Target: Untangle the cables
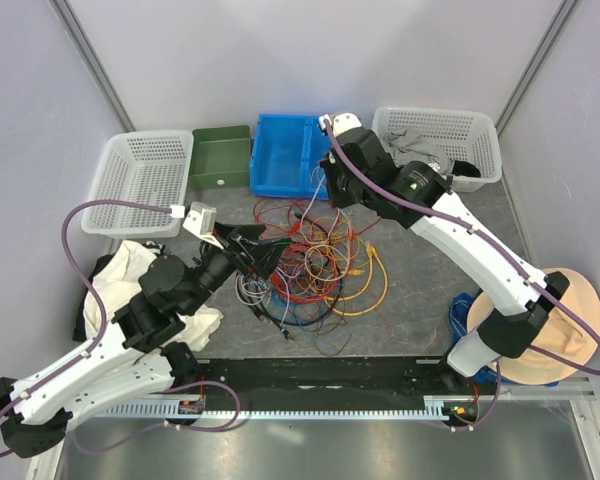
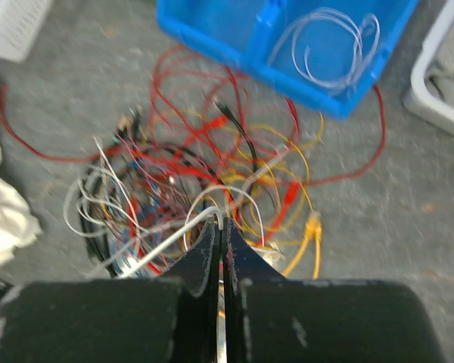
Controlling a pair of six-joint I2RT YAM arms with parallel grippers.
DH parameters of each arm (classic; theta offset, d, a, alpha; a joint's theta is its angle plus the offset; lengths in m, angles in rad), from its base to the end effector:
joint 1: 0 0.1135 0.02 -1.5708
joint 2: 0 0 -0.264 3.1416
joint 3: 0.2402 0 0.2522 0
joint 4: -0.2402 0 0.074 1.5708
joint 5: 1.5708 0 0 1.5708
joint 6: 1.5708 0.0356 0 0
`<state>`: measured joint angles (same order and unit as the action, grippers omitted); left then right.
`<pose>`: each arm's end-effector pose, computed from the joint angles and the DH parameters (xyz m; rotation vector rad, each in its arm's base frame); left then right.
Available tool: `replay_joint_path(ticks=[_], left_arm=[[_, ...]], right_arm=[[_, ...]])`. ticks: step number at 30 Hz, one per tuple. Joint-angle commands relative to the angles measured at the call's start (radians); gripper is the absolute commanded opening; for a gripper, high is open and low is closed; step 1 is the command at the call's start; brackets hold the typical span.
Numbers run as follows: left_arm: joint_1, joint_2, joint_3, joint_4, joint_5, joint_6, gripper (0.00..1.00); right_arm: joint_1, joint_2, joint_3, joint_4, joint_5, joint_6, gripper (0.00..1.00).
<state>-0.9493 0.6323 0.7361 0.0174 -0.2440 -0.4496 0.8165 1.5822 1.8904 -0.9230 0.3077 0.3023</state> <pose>0.0956 -0.1187 0.3677 0.1711 1.5176 -0.9578 0.2314 0.2305 0.4467 -0.3818 2.1353 0.3102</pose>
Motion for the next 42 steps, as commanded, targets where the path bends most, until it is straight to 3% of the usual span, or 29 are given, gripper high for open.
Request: replay_joint_path(ticks=[1,7,14,21,30,37,42], left_arm=[[0.000,-0.016,0.045,0.110,-0.025,0.098,0.87],[0.000,0.033,0.003,0.265,0.156,0.158,0.91],[0.000,0.179,0.054,0.341,0.241,0.184,0.91],[-0.002,0.280,0.114,0.414,0.316,0.158,0.91],[0.000,0.198,0.112,0.412,0.175,0.212,0.92],[0.000,0.202,0.135,0.418,0.241,0.189,0.93],[0.000,0.309,0.161,0.446,0.425,0.129,0.93]], right_arm=[[0.003,-0.118,-0.020,-0.092,0.028,-0.026,0.00],[0.004,-0.149,-0.017,-0.099,-0.129,0.000,0.00],[0.016,-0.163,0.025,-0.102,-0.281,0.020,0.00],[0.019,-0.179,0.026,-0.114,-0.297,0.018,0.00],[0.021,-0.209,-0.016,-0.106,-0.286,0.009,0.00],[0.021,-0.231,-0.045,-0.082,-0.292,0.009,0.00],[0.021,-0.240,-0.054,-0.071,-0.301,0.011,0.00]])
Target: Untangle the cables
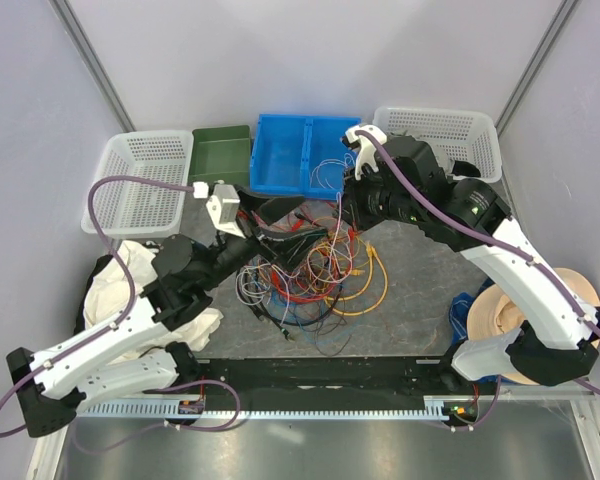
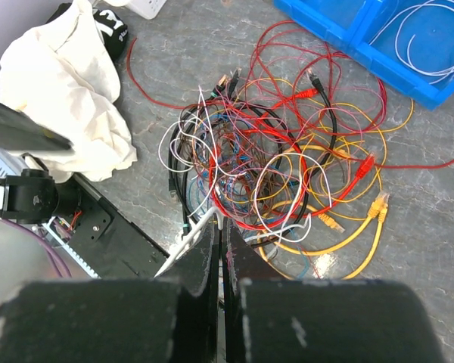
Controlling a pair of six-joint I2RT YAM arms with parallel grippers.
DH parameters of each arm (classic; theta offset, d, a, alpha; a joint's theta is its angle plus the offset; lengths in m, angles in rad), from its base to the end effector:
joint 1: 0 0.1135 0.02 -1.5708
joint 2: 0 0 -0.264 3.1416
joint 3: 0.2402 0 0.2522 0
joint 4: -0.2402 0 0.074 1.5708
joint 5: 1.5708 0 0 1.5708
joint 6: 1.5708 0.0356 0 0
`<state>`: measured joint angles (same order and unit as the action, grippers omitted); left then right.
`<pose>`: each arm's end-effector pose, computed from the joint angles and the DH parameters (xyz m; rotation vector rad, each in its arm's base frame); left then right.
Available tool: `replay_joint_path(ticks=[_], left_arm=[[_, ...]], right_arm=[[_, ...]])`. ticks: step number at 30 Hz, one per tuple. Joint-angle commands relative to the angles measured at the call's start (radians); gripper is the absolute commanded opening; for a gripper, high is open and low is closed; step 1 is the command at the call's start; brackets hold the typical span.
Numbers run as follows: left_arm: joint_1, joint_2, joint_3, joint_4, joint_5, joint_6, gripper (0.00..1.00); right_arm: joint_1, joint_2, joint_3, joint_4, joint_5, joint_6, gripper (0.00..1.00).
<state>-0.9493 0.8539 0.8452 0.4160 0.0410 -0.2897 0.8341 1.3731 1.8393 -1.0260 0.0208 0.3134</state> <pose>0.1110 -0.1575 0.4138 0.4369 1.1573 -1.1123 0.1704 0.1868 0.4779 -0.5544 2.1304 0.6421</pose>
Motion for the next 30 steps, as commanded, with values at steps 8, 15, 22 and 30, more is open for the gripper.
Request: replay_joint_path(ticks=[8,15,22,30], left_arm=[[0.000,0.220,0.078,0.032,0.138,-0.068,0.79],[0.000,0.189,0.054,-0.048,0.027,-0.039,0.29],[0.018,0.154,0.035,-0.143,-0.193,-0.060,0.02],[0.055,0.385,0.196,-0.316,-0.045,-0.158,0.02]], right_arm=[[0.005,-0.052,-0.005,0.029,-0.012,0.004,0.00],[0.005,-0.095,-0.002,0.027,0.014,0.009,0.00],[0.005,-0.146,-0.035,0.084,-0.019,0.027,0.00],[0.005,-0.241,-0.120,0.317,-0.147,0.072,0.00]])
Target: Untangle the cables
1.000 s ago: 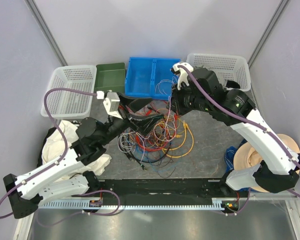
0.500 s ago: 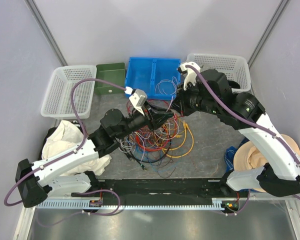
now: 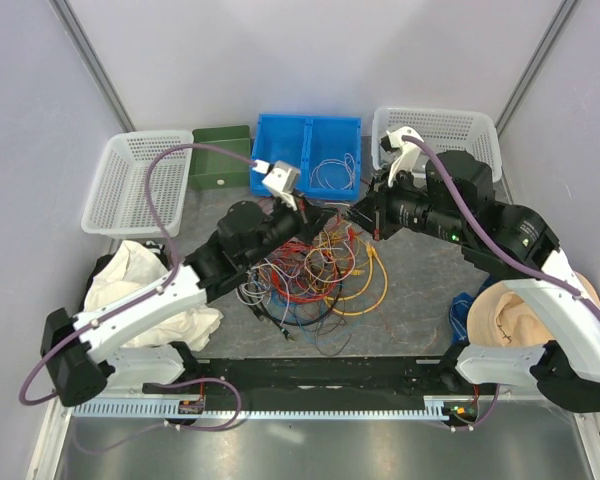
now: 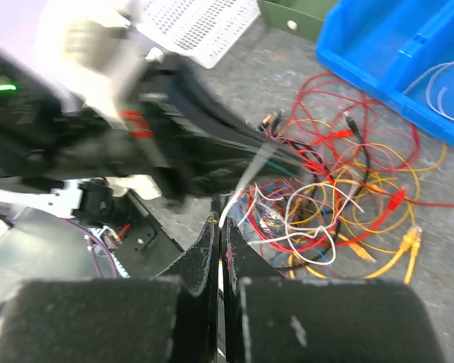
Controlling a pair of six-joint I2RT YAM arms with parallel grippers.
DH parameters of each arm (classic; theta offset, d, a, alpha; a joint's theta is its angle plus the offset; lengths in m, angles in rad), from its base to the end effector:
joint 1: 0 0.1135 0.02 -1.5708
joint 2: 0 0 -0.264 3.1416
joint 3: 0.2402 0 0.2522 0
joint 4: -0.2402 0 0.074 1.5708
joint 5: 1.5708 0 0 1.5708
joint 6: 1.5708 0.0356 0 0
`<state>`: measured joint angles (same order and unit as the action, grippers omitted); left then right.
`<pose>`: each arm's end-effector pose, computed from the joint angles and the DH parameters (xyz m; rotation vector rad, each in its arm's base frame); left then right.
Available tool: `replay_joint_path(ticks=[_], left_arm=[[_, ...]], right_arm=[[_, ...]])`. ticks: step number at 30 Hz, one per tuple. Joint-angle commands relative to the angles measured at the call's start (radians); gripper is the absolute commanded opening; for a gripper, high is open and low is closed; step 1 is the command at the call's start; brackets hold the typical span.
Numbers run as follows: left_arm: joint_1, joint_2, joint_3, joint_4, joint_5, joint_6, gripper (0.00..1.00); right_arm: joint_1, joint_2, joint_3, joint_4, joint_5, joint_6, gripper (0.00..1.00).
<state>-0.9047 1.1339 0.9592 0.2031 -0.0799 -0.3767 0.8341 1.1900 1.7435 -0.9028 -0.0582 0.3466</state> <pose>0.1687 -0.2101 0.3723 0.3585 1.5817 -0.9446 0.1339 0.1508 0.5009 -0.5256 1.9436 0.8331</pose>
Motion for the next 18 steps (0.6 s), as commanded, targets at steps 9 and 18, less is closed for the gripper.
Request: replay_joint_path(ticks=[9,18], left_arm=[[0.010,0.127,0.021,-0.027,0.132,-0.100,0.02],[0.016,-0.044,0.049,-0.241,-0.066,-0.021,0.99]], right_arm=[[0.003,-0.084,-0.039,0.373,0.004,0.075,0.00],[0.003,0.013,-0.019,0.424,0.109,0.058,0.00]])
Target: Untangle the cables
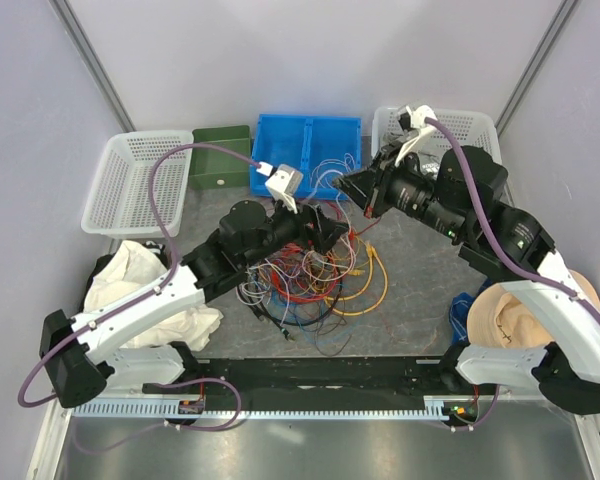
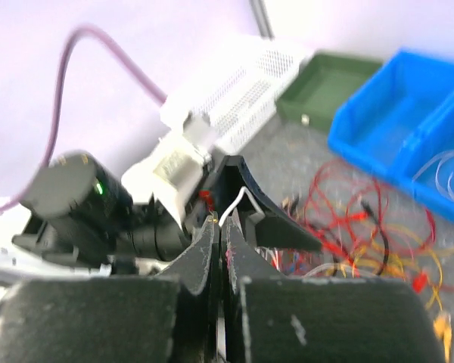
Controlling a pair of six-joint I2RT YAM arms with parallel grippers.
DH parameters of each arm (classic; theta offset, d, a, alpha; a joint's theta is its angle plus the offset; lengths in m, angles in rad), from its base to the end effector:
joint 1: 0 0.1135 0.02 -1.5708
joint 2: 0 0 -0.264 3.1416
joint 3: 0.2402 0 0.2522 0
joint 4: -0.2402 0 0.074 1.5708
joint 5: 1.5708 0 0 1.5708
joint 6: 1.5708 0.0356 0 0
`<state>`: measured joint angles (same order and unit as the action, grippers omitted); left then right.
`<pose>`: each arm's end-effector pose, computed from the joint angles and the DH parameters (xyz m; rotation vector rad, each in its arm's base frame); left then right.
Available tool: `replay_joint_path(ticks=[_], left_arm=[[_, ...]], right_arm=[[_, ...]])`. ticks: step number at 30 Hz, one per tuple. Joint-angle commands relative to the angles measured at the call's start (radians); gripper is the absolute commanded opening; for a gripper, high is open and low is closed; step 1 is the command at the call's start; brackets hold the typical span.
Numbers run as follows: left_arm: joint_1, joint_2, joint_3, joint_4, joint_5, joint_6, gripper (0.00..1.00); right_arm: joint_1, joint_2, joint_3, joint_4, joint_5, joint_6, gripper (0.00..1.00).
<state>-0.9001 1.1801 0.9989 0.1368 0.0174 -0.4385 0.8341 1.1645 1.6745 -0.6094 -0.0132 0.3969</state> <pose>0.1740 -0.2203 0.3676 0.4072 1.6702 -1.0319 0.1402 0.1553 0.5171 -0.3916 1.7143 0.9285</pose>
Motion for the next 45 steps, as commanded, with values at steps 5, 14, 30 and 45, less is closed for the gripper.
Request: replay_joint_path(ticks=[5,14,30,45], left_arm=[[0.021,-0.204,0.032,-0.313,-0.322,0.066,1.00],[0.023,-0.423,-0.009,-0.555,-0.549,-0.045,1.00],[0.023,-0.725,-0.238,-0.655,-0.533,-0.184,1.00],[0.023,-0.744,-0.324,-0.655,-0.504,-0.233,1.00]], right_arm=[[0.002,0.130,0.109,0.143,0.150,-0.036,0.00],[-0.070,0.336,0.378,0.108,0.211,-0.041,0.00],[-0.335,0.639,0.675,0.290,0.176,0.019,0.00],[-0.397,0.732,0.778,0.669,0.048,0.160,0.00]])
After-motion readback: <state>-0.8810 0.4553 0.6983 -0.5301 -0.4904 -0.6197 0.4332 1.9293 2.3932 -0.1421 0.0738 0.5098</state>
